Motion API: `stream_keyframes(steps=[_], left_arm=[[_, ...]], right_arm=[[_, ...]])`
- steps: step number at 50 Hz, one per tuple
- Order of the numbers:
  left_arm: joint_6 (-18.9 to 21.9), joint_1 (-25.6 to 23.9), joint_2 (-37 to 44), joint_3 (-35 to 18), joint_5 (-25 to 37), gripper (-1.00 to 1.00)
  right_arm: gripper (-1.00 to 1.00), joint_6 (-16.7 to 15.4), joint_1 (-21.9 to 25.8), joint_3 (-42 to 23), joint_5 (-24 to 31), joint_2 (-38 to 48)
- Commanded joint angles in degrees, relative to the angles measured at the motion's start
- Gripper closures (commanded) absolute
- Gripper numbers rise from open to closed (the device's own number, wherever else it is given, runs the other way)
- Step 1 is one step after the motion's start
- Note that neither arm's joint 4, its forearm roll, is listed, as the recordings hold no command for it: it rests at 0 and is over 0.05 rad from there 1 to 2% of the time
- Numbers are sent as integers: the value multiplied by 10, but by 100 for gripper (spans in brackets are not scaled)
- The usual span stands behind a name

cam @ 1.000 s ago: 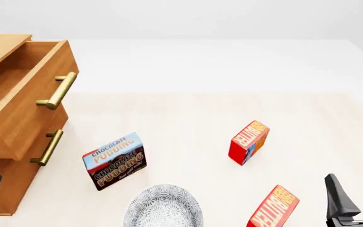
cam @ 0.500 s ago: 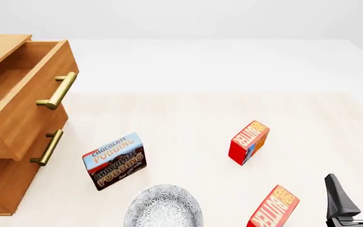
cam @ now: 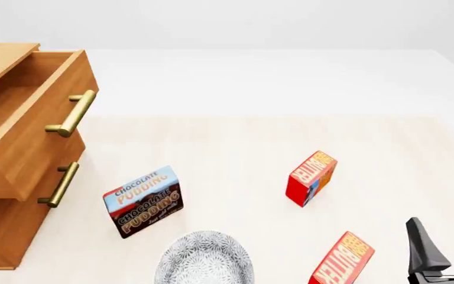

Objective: Put the butter at the front in the top drawer of the cabinet and close it.

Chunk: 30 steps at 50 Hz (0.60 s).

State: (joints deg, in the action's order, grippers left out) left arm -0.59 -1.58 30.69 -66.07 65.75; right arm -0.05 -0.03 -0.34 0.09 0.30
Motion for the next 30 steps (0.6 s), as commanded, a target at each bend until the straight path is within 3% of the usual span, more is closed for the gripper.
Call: stream_keyframes(steps=[1, 4, 7, 9, 17, 30], left_arm=[[25, 4, 67, -81, 41, -100], [8, -27, 88, -90, 41, -100], [22, -16, 105, -100, 41, -100], [0, -49, 122, -105, 41, -100], [28, -15, 153, -127, 41, -100], [14, -5, 210, -176, 41, -100]], right_arm=[[-100, 0, 0, 1, 0, 0], [-100, 0, 0, 1, 0, 0], [-100, 0, 0, 1, 0, 0], [-100, 0, 0, 1, 0, 0], [-100, 0, 0, 1, 0, -1], [-100, 0, 0, 1, 0, 0]])
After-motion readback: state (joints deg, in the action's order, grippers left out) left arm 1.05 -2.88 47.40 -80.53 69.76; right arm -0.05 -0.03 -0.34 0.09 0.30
